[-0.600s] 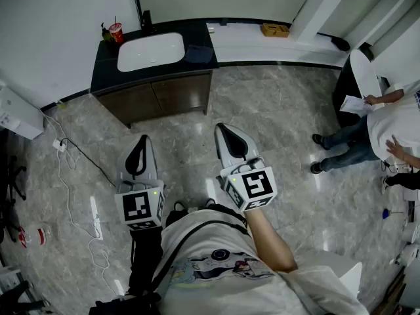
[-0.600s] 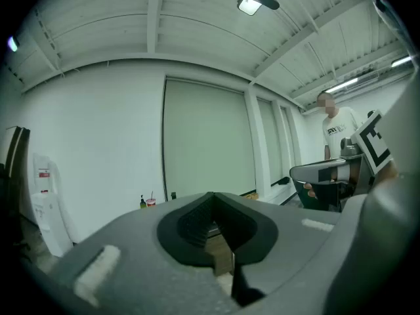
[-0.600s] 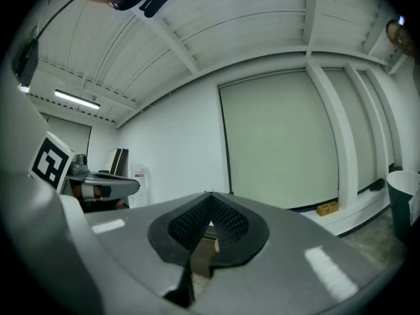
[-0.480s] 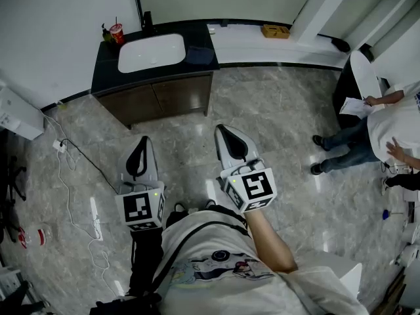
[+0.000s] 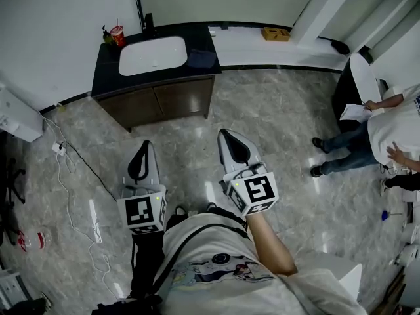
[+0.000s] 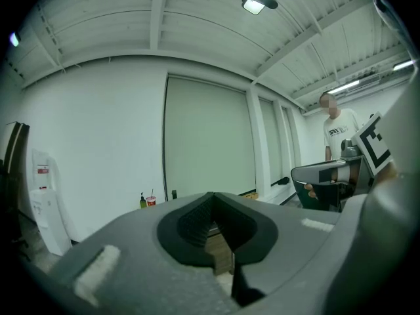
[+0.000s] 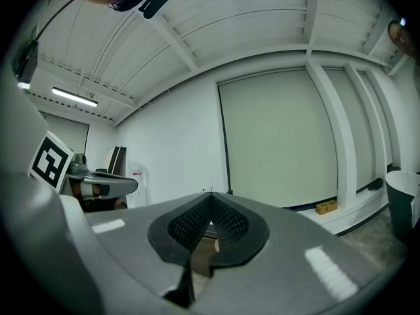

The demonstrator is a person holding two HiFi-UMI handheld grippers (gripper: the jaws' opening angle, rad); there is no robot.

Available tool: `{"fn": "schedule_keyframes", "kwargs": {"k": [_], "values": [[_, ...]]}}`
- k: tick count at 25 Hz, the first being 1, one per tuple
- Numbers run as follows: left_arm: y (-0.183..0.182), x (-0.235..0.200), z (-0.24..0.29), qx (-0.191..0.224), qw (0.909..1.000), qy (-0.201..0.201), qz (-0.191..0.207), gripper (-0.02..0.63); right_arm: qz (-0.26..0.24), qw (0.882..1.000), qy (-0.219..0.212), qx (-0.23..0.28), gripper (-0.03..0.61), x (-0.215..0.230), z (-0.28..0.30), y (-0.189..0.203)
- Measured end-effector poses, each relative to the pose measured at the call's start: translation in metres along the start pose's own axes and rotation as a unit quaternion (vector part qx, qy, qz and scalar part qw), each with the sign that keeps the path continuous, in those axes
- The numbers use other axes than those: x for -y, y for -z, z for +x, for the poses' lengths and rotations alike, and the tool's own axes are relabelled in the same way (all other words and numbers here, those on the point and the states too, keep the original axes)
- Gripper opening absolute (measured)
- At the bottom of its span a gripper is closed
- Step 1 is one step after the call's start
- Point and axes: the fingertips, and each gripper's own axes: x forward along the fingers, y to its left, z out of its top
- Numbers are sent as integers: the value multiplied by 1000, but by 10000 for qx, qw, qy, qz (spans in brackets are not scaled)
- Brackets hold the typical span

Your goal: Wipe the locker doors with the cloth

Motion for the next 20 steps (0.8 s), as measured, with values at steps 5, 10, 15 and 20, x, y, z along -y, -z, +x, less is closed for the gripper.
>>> {"fn": "schedule_keyframes", "kwargs": {"k": [5,10,15,20], "values": [[3,-13,3,-55,10000,51,-47,3,32,10000,-19,54,2,-3,7,-2],[12,-34,4,-122,9998,110,-83,3,-41,10000,8,40,3,-12,19,0],[21,-55,6,-190,9995,216,-127,3,-132,9999,42,-27,3,-19,32,4],[34,-78,19,-344,9990,252,-157,3,-80,9997,142,-158,3,-12,53,12]]}}
